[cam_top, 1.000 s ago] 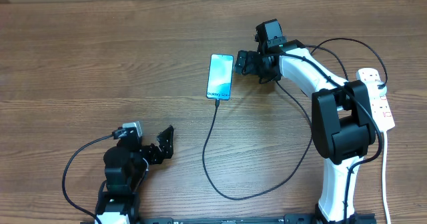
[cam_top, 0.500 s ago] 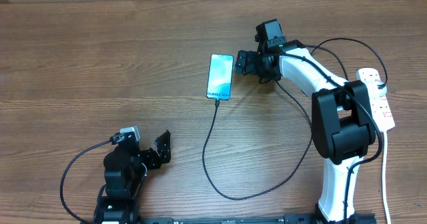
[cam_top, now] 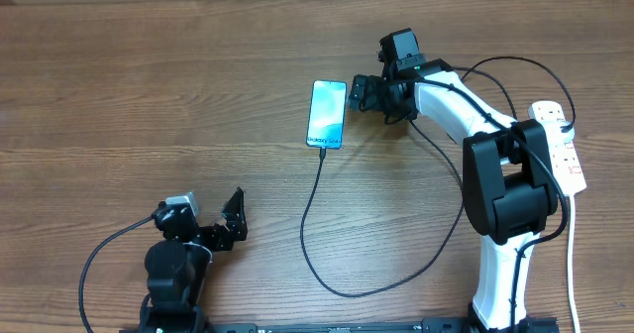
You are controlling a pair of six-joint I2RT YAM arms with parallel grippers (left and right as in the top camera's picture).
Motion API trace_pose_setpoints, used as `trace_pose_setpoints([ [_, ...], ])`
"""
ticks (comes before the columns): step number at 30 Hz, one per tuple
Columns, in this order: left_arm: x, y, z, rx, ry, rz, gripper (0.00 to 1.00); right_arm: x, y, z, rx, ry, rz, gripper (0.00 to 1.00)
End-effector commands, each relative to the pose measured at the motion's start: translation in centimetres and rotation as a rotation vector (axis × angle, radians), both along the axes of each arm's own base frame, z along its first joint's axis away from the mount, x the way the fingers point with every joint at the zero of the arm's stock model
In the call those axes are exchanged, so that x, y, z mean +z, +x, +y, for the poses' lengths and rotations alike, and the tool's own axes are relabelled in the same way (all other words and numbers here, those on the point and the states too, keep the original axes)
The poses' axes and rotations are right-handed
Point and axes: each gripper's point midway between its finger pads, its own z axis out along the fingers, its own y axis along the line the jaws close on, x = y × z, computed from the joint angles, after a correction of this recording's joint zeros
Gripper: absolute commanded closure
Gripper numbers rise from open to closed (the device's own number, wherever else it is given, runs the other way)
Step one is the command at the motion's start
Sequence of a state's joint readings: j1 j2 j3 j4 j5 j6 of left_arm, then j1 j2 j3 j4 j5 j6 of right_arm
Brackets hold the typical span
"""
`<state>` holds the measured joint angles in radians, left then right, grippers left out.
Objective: Plug charger to phone and switch on socket
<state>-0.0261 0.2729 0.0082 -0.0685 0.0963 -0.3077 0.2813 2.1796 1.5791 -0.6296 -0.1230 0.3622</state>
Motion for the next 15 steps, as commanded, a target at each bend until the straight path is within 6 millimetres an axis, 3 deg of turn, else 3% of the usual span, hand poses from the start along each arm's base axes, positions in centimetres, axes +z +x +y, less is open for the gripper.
trace_pose_setpoints([
  [1,0.8,0.0,0.2,-0.015,0.097,-0.049,0.00,-0.9,-0.2,-1.1,-0.022,-0.026,0.022,0.00],
  [15,5.3,-0.3,0.3,-0.029,0.231,-0.261,0.00,-0.9,-0.2,-1.1,-0.022,-0.026,0.022,0.00],
])
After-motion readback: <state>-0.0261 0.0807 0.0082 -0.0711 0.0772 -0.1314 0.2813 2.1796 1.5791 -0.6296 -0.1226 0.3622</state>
